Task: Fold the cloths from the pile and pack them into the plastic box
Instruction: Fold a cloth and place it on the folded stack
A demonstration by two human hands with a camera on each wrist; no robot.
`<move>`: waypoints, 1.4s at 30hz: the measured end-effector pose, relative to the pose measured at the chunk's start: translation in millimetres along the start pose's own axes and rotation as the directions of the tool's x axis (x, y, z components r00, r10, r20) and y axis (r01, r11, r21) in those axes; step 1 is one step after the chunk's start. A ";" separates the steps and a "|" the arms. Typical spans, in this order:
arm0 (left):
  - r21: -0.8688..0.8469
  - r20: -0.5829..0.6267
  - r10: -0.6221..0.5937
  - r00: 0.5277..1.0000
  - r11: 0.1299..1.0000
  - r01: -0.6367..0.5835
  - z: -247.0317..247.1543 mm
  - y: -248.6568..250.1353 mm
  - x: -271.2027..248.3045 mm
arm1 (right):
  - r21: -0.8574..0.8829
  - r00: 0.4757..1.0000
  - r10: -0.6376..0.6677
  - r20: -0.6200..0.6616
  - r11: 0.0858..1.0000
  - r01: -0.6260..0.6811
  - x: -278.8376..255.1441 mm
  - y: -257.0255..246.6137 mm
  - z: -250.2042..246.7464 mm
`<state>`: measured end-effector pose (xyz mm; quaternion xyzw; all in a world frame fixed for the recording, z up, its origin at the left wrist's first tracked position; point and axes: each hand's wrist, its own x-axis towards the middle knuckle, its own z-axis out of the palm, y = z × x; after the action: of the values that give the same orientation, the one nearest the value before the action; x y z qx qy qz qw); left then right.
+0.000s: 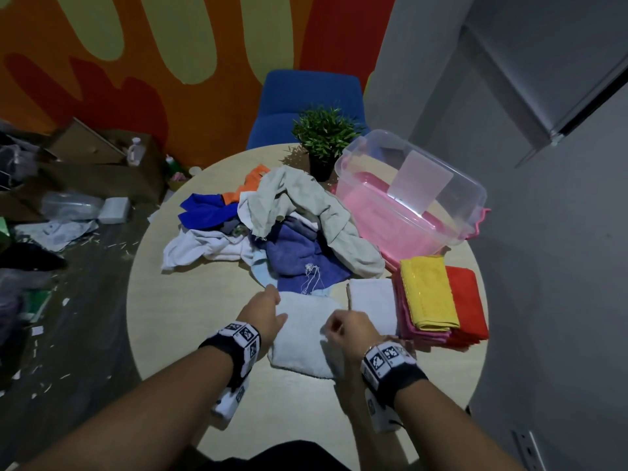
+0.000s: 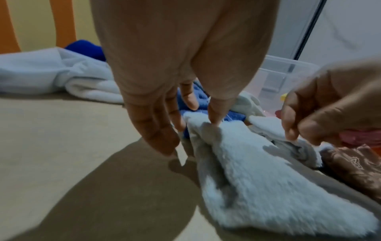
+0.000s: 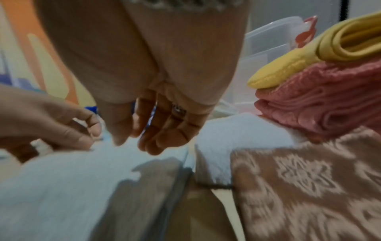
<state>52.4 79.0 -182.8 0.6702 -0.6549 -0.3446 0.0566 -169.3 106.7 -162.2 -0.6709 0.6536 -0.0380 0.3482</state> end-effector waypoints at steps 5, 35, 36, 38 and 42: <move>-0.266 0.146 -0.201 0.969 0.935 0.234 25.1 -1.5 -10.2 | -0.135 0.974 -0.085 0.208 0.984 0.114 -20.2 5.8 30.8; -0.427 0.432 0.376 0.820 0.886 -0.181 -70.8 60.7 -24.1 | 0.133 0.881 -0.290 -0.375 0.923 0.361 -41.8 -43.0 -17.3; -0.434 0.435 0.385 0.814 0.882 -0.185 -71.3 64.0 -24.9 | 0.202 0.897 -0.288 -0.335 0.908 0.367 -41.3 -43.8 -18.2; -0.451 0.464 0.388 0.796 0.877 -0.164 -71.2 66.2 -25.5 | 0.320 0.923 -0.235 -0.305 0.887 0.331 -39.4 -43.3 -18.8; -0.531 0.523 0.396 0.755 0.844 -0.075 -69.0 55.1 -26.2 | 0.425 0.939 -0.112 -0.325 0.870 0.251 -36.7 -41.6 -17.6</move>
<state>45.6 69.6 -91.4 0.3940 -0.6123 -0.6837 0.0488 -148.1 128.5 -112.6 -0.6153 0.6028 -0.3226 0.3924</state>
